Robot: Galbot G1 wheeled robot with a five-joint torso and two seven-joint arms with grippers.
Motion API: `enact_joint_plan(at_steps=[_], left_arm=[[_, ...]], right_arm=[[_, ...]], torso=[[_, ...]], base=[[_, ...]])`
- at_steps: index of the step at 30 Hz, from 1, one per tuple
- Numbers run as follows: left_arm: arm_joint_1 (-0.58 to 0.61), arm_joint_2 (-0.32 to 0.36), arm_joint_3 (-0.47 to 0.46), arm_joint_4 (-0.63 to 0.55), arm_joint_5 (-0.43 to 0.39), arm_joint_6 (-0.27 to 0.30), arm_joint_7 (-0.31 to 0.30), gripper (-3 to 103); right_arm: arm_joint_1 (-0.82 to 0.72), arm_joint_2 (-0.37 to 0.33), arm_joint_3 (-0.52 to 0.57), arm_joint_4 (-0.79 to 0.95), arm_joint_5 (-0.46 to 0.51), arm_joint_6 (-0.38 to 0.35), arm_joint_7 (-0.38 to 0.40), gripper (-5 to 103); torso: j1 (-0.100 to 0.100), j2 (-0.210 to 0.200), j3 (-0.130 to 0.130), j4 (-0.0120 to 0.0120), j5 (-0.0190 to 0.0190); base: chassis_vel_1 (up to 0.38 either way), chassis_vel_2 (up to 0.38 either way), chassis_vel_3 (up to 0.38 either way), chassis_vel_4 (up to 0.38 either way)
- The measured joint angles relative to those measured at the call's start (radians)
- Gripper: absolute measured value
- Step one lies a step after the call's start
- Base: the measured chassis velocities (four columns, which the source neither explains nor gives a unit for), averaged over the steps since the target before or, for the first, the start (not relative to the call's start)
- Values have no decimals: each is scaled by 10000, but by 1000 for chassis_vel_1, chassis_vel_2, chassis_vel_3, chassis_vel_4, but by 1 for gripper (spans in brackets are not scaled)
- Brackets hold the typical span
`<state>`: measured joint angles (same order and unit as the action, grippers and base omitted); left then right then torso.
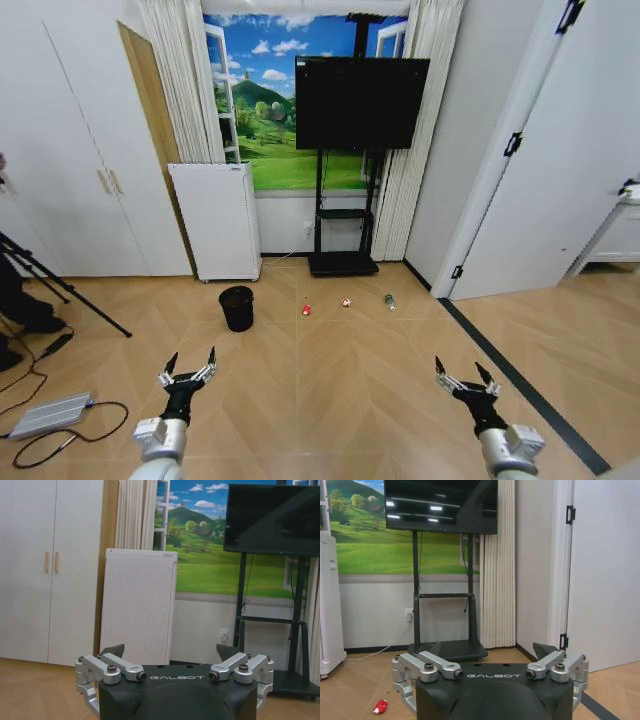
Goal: Pick up the trash bin and place the garbage on the floor into it.
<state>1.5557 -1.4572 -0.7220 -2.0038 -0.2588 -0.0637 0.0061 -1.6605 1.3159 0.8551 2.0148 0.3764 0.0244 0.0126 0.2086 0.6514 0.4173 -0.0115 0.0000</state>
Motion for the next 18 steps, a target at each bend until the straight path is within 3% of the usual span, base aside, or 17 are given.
enact_joint_plan(at_steps=[18], left_arm=[[-29, -69, 35, 139, 119, -37, 17, 100]], right_arm=[[279, -35, -84, -355, -41, 134, -50, 100]], torso=[[-1, 0, -1, 0, 0]], base=[[-2, 2, 1, -3]])
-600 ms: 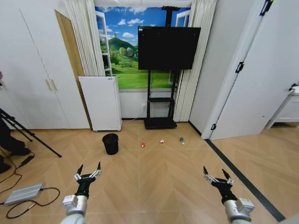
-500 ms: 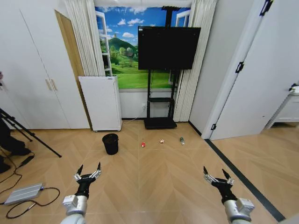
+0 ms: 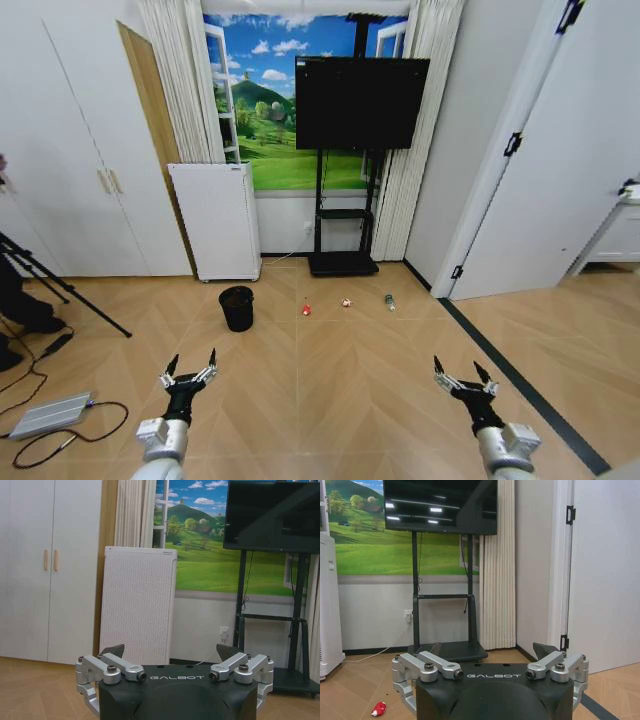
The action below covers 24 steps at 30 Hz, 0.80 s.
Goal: Pick up the trash bin and place the garbage on the floor into it.
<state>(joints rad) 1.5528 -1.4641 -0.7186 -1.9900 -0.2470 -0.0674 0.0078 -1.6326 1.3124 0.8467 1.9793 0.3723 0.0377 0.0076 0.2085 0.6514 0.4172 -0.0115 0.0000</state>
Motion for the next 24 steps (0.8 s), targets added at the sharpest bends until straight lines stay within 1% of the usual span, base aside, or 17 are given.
enact_joint_plan(at_steps=[4, 10, 11, 12, 13, 14, 16, 17, 19, 20, 23, 24], left_arm=[[53, -31, 0, 5, 45, -53, 0, 100], [45, -51, 4, 17, 79, -83, 0, 100], [31, -52, 5, 17, 79, -83, -1, 100], [22, -53, 6, 17, 80, -83, -1, 100], [4, -52, 5, 24, 81, -83, -7, 100], [4, -52, 5, 24, 81, -83, -7, 100], [-3, -49, 7, 41, 80, -82, -6, 100], [-4, -45, 6, 48, 80, -82, -6, 100], [-6, -40, 6, 56, 80, -82, -6, 100], [-6, -39, 5, 74, 80, -82, -8, 100], [-11, -36, 10, 85, 79, -82, -9, 100], [-16, -37, 8, 86, 79, -82, -11, 100]], right_arm=[[15, -3, -23, -69, 1, 13, 2, 100], [14, -8, -27, -94, 3, 50, -3, 100], [19, -12, -25, -94, 6, 52, -4, 100], [31, -17, -25, -94, 8, 54, -6, 100], [54, -21, -25, -104, 11, 55, -7, 100], [54, -21, -25, -104, 11, 55, -7, 100], [69, -24, -23, -111, 13, 56, -7, 100], [80, -23, -23, -120, 14, 57, -7, 100], [83, -21, -23, -127, 14, 58, -7, 100], [87, -18, -27, -135, 11, 60, -6, 100], [89, -10, -28, -156, -15, 59, 42, 100], [91, -9, -26, -172, -24, 64, 52, 100]], torso=[[-1, 0, 0, 1, 1], [0, 0, 0, 1, 1], [0, 0, 0, -1, -5], [0, -1, 1, 0, -3], [0, 0, 1, 5, 7], [0, 0, 1, 5, 7], [1, -1, 2, -2, -9], [0, 0, 0, 0, 6], [1, -1, 1, -2, 5], [0, -1, 1, 6, 1], [0, 0, 1, -1, -3], [1, -1, 0, -2, 1]], base=[[-80, 68, 68, -83], [-170, 163, 173, -179], [-202, 203, 235, -213], [-202, 242, 235, -213], [-221, 244, 259, -257], [-221, 244, 259, -257], [-262, 256, 275, -238], [-300, 287, 274, -264], [-287, 287, 274, -277], [-314, 285, 297, -290], [-326, 296, 333, -322], [-339, 348, 323, -386]])
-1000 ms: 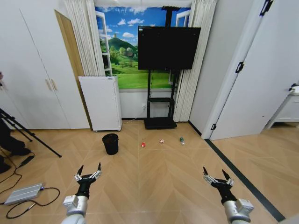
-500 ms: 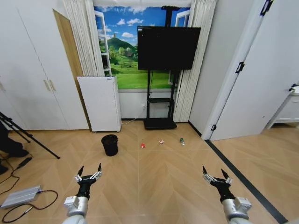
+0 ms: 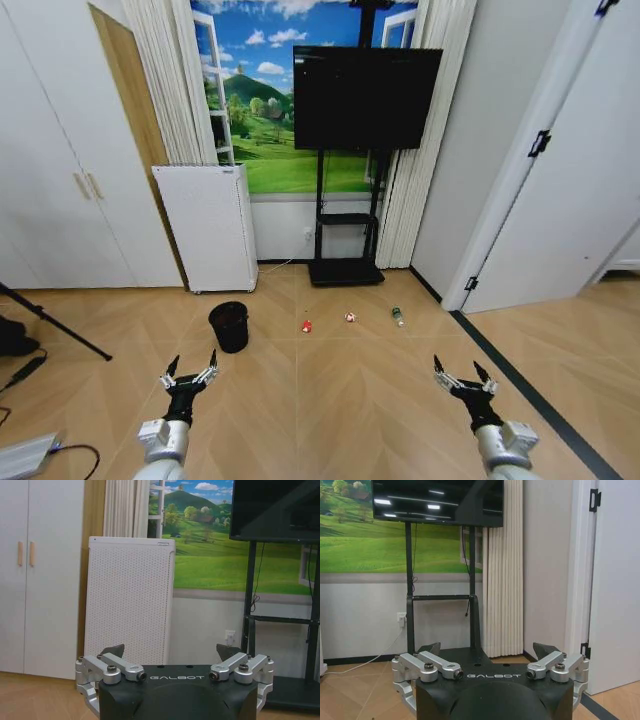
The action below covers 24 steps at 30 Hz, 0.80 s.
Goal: Pick up the trash bin and place the garbage on the floor into it.
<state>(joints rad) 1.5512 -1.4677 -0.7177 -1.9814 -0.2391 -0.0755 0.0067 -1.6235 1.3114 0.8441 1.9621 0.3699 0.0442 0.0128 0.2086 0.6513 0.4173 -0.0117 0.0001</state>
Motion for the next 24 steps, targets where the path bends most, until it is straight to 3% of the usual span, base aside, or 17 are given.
enact_joint_plan(at_steps=[9, 11, 13, 16, 19, 20, 21, 24], left_arm=[[29, -30, 3, 13, 12, -20, 1, 100], [43, -33, -7, 11, 13, -27, 3, 100], [53, -33, -17, 6, 13, -36, 0, 100], [61, -34, -26, 3, 13, -47, 6, 100], [65, -33, -46, 5, 13, -62, 0, 100], [62, -33, -45, 20, 11, -64, 0, 100], [62, -33, -45, 20, 11, -64, 0, 100], [55, -31, -52, 30, 10, -74, -2, 100]], right_arm=[[-22, -12, 13, -16, -1, 55, -20, 100], [-21, -13, 6, -16, -2, 68, -22, 100], [-18, -11, -27, -23, -21, 80, -33, 100], [-18, -9, -33, -27, -37, 108, -48, 100], [-7, -7, -65, -66, -59, 124, -82, 100], [-1, -8, -65, -71, -67, 128, -82, 100], [-1, -8, -65, -71, -67, 128, -82, 100], [16, -12, -72, -81, -71, 130, -83, 100]], torso=[[5, -3, 3, 8, 6], [0, 0, -1, 1, -8], [4, -3, 2, 7, 10], [0, 0, -1, 1, -12], [1, 0, 0, 8, 9], [1, 0, 0, -2, -14], [1, 0, 0, -2, -14], [0, 0, 0, 1, 5]], base=[[-354, 356, 369, -371], [-357, 356, 375, -359], [-338, 351, 363, -348], [-355, 352, 354, -346], [-320, 346, 346, -345], [-306, 358, 369, -349], [-306, 358, 369, -349], [-344, 352, 371, -363]])
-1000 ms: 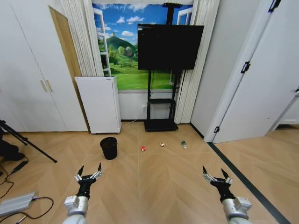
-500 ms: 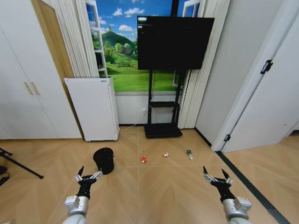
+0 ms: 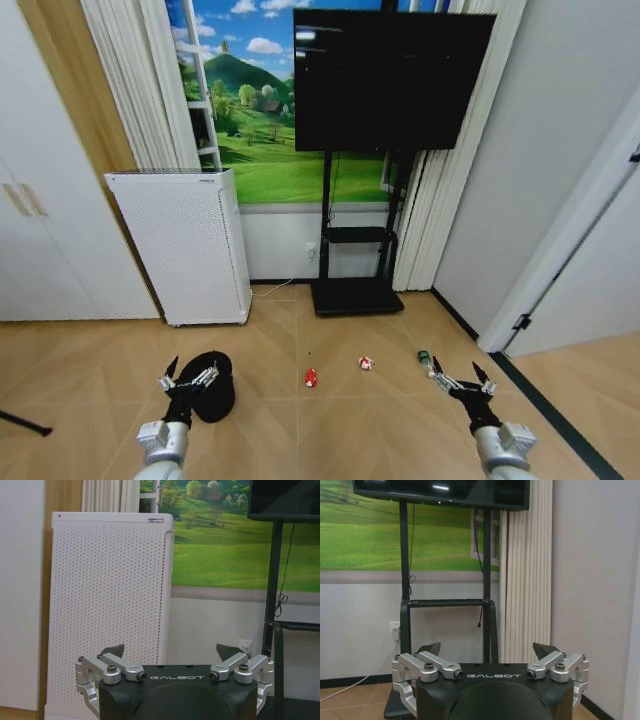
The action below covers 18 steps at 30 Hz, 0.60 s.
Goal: Pick up the trash bin and place the garbage on the floor into it.
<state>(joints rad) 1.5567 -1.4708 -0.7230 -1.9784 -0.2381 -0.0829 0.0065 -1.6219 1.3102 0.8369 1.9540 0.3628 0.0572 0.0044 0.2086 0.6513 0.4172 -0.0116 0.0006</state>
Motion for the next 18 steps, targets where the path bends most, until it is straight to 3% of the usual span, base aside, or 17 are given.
enact_joint_plan(at_steps=[1, 2, 7, 8, 11, 13, 18], left_arm=[[0, 2, -2, 3, -2, -1, 0, 100], [-10, 2, 0, 13, -4, -1, 0, 100], [-20, 5, -7, 22, -4, -3, -5, 100], [-29, 4, 7, 40, -5, -3, 13, 100], [-44, 5, 5, 55, -4, -4, 2, 100], [-74, 4, 16, 98, -2, 14, -85, 100], [-97, 5, 0, 166, 209, 107, -250, 100]], right_arm=[[13, -3, -3, -2, 0, 0, 0, 100], [16, -6, -2, -4, -1, 0, 0, 100], [23, -6, -15, -26, -13, 1, -2, 100], [20, -5, -13, -45, -38, 16, 0, 100], [58, 2, -54, -148, -140, 166, 33, 100], [145, 18, -116, -276, -333, 508, 174, 100], [196, 43, -178, -354, -482, 745, 211, 100]], torso=[[2, -1, 2, 8, 3], [0, -1, 1, -4, -19], [2, -1, 2, 11, 6], [-1, 1, 0, -6, -23], [-1, -1, 1, 1, 5], [-2, 2, -1, 0, -17], [7, -1, 4, 6, -2]], base=[[-359, 349, 363, -363], [-359, 359, 382, -355], [-354, 362, 368, -379], [-384, 348, 362, -361], [-364, 351, 352, -360], [-359, 350, 338, -340], [-322, 324, 316, -325]])
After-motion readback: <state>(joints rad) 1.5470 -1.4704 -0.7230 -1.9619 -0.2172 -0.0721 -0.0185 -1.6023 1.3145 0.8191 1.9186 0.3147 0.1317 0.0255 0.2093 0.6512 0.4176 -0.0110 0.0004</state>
